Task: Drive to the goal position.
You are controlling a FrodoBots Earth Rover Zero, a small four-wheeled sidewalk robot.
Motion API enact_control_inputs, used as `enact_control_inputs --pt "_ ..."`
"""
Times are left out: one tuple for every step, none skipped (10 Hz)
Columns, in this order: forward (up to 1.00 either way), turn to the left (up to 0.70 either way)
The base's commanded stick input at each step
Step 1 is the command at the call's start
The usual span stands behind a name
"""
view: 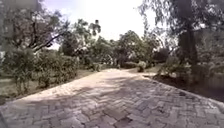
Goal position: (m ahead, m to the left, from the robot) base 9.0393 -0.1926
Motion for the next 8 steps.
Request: enact_control_inputs --pt "0.7 0.0" --pt "0.7 0.0" --pt "0.7 0.0" --pt "0.7 0.0" --pt "0.7 0.0" --pt "0.7 0.0" --pt "0.7 0.0" --pt "0.7 0.0"
